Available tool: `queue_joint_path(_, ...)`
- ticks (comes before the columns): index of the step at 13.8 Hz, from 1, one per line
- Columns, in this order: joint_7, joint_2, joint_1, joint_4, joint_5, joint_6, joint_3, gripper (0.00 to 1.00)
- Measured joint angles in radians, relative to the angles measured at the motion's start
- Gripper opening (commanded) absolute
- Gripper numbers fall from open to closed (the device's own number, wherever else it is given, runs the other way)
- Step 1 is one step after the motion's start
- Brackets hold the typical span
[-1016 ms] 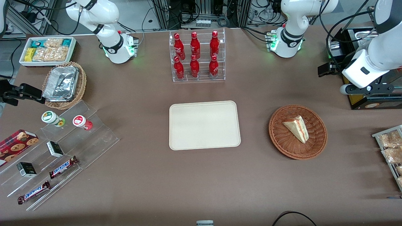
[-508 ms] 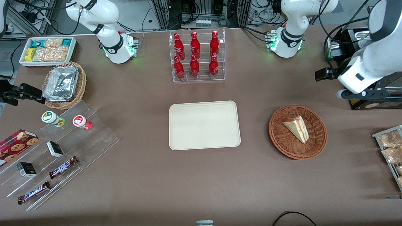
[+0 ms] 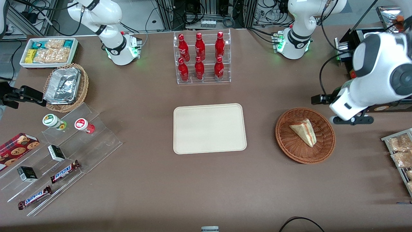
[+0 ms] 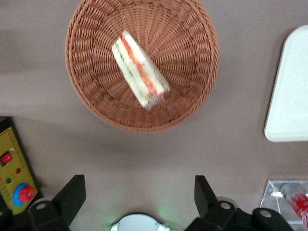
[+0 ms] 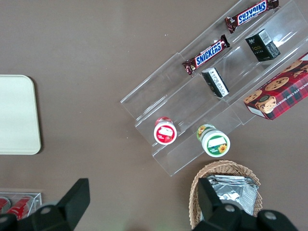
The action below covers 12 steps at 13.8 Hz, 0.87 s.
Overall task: Place sandwich from basket to tray
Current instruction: 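Move the left gripper over the wrapped sandwich in the wicker basket, then lower the left gripper and close it on the wrapped sandwich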
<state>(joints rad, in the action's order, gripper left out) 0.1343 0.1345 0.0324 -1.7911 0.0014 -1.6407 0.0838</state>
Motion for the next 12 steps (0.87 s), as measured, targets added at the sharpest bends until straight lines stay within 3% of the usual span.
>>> queue_joint_path(7, 0.328, 0.06, 0.001, -0.17, 0.001, -0.326, 0.0, 1.0)
queue_joint_path(12, 0.498, 0.06, 0.002, -0.249, 0.001, -0.448, 0.001, 1.0)
